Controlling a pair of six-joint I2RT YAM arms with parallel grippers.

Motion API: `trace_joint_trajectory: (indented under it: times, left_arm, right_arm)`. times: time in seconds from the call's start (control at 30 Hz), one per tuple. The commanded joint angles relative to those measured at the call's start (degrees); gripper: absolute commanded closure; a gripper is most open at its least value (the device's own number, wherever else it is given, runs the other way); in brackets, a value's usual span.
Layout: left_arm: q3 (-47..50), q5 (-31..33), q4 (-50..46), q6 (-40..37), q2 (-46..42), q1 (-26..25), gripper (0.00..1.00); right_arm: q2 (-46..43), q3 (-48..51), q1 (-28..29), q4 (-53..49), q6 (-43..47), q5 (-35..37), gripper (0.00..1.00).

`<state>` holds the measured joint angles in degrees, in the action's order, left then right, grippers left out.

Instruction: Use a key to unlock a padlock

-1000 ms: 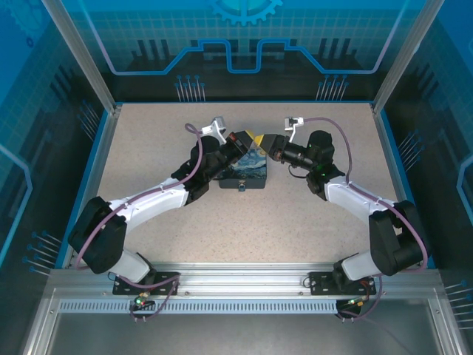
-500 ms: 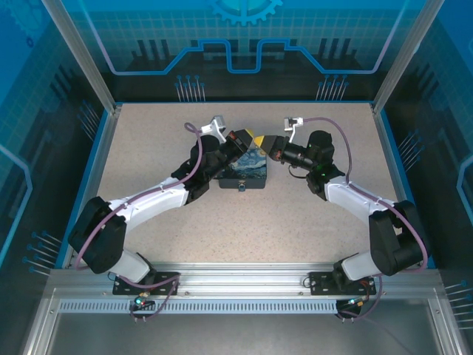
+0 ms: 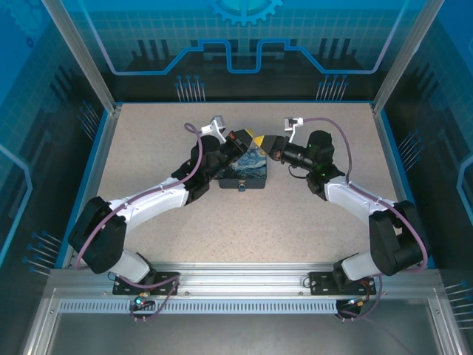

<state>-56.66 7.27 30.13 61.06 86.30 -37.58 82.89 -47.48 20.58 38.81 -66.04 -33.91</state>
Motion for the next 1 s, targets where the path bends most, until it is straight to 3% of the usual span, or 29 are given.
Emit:
trace_joint_trajectory:
  times: [0.0, 0.4, 0.7, 0.83, 0.97]
  left_arm:
    - [1.6, 2.5, 0.1, 0.5, -1.3, -0.4, 1.00]
    - [3.6, 4.9, -0.3, 0.8, -2.9, -1.4, 1.00]
    - [0.9, 3.3, -1.4, -0.6, -1.5, -1.3, 0.98]
    - [-0.3, 4.1, -4.4, -2.5, -2.9, -0.7, 0.59]
    - [-0.2, 4.2, -11.0, -5.5, -7.1, 1.3, 0.28]
  right_arm:
    - [-0.9, -0.3, -0.6, 0.3, -0.7, 1.7, 1.00]
    - [-0.4, 0.5, -1.2, 1.1, -2.4, 3.7, 1.00]
    - [0.0, 0.7, -1.1, 1.8, -2.2, 1.8, 1.00]
    - [-1.4, 1.5, -1.7, -1.7, -1.1, 2.1, 1.00]
    - [-3.1, 2.4, -3.0, -6.6, 0.7, 1.4, 1.00]
